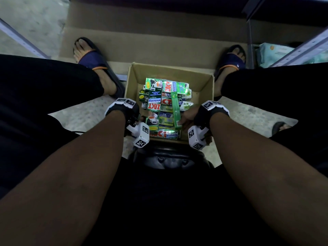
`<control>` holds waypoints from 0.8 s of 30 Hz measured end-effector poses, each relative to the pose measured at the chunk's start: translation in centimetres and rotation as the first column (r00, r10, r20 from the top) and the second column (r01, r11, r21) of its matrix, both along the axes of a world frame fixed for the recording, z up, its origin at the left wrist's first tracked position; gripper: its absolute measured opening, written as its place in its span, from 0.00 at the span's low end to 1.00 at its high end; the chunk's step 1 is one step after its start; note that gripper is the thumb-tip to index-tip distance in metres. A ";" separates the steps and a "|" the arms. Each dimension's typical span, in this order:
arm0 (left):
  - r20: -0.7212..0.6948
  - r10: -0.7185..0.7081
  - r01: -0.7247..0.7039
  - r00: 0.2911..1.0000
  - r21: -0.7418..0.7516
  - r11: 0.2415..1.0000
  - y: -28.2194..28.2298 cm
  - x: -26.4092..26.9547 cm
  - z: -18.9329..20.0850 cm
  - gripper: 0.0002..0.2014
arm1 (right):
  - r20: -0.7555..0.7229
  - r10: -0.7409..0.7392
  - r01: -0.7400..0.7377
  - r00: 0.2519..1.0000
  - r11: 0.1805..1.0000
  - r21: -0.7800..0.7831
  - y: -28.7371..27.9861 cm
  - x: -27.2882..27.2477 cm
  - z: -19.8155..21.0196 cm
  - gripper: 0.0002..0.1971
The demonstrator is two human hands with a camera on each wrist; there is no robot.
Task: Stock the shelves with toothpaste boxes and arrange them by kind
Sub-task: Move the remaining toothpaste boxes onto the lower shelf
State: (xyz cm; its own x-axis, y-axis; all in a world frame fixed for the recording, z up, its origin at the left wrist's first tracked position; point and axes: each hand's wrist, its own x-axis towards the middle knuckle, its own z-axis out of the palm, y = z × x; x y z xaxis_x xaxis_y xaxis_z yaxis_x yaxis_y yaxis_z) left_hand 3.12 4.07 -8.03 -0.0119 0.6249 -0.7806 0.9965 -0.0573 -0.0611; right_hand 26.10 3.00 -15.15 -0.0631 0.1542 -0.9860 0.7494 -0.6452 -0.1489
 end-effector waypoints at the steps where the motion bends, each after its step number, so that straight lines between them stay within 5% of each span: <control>1: 0.021 0.004 -0.004 1.000 -0.012 1.000 0.0 0.1 0.0 0.07 | -0.017 0.033 -0.033 0.999 0.999 -0.010 -0.1 -0.1 0.1 0.14; 7: 0.109 0.035 -0.015 0.993 -0.184 0.983 0.2 0.6 -3.0 0.19 | 0.001 -0.049 0.049 0.999 0.986 0.157 -1.2 0.1 -0.9 0.21; 10: 0.115 0.105 -0.086 0.988 -0.160 0.983 0.1 0.3 -3.0 0.12 | -0.022 0.055 -0.054 0.998 0.998 0.040 -0.8 -1.2 -0.8 0.24; 14: 0.012 0.032 -0.031 0.999 -0.072 0.997 0.3 -0.2 -2.6 0.09 | -0.087 0.024 -0.029 0.996 0.998 -0.057 -0.2 -2.0 0.1 0.25; 17: 0.101 0.146 -0.142 0.984 -0.051 0.989 0.7 -0.6 -4.0 0.08 | -0.076 0.114 -0.117 0.991 0.992 -0.036 0.3 -1.4 0.5 0.18; 19: 0.244 0.429 -0.391 0.869 -0.192 0.900 0.9 -0.4 -5.6 0.14 | -0.067 0.068 -0.068 0.995 0.998 -0.001 0.4 -1.0 0.5 0.15; 21: 0.344 0.694 -0.622 0.632 -0.309 0.719 1.2 0.3 -6.6 0.07 | -0.067 -0.092 0.096 0.993 0.994 0.054 0.1 -0.8 -0.5 0.19; 22: 0.389 0.743 -0.674 0.545 -0.323 0.664 1.4 0.6 -6.9 0.04 | -0.072 -0.182 0.187 0.981 0.979 0.085 0.1 -0.9 -0.7 0.15; 24: 0.424 0.753 -0.665 0.504 -0.366 0.651 2.0 1.2 -7.2 0.07 | -0.072 -0.317 0.324 0.946 0.937 0.127 0.2 -1.2 -1.1 0.13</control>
